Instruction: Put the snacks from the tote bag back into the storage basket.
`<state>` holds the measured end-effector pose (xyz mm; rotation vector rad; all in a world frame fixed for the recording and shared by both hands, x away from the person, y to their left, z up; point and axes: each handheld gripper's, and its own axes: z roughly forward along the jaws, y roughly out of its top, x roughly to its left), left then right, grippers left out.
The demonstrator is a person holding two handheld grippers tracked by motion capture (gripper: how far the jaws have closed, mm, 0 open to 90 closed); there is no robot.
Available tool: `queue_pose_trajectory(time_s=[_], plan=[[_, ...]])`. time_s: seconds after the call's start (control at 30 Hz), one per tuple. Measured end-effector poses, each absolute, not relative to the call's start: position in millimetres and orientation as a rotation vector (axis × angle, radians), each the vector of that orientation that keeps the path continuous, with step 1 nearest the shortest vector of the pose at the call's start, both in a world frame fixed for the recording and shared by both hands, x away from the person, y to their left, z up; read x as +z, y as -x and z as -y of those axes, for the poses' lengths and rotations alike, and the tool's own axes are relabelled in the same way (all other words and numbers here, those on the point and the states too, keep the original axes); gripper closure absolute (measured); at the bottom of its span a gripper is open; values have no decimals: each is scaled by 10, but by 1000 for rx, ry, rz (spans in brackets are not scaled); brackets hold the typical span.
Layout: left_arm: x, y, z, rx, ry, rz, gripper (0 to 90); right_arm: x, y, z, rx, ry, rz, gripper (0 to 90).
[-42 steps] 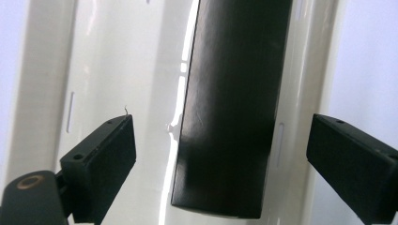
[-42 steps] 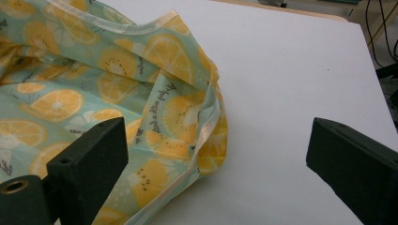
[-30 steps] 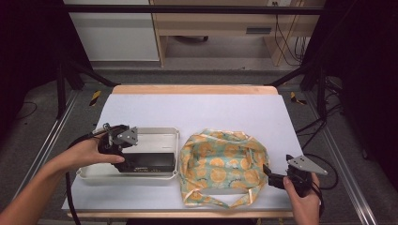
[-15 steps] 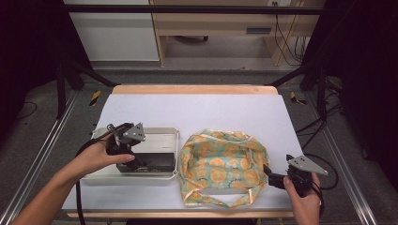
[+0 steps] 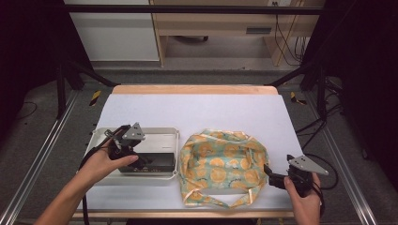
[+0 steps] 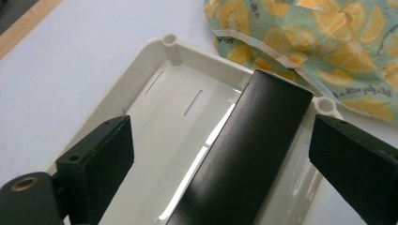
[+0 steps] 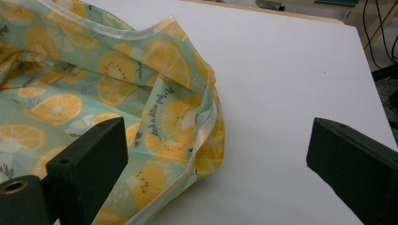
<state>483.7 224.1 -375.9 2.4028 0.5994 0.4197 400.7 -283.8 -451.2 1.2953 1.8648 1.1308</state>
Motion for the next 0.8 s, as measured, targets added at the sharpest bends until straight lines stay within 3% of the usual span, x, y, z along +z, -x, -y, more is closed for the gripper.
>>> queue_pose_trajectory(time_s=[0.8], plan=[[-3795, -4601, -2334, 508, -2204, -727, 57, -4510, -4001, 2842, 1134, -1301, -1862, 63]])
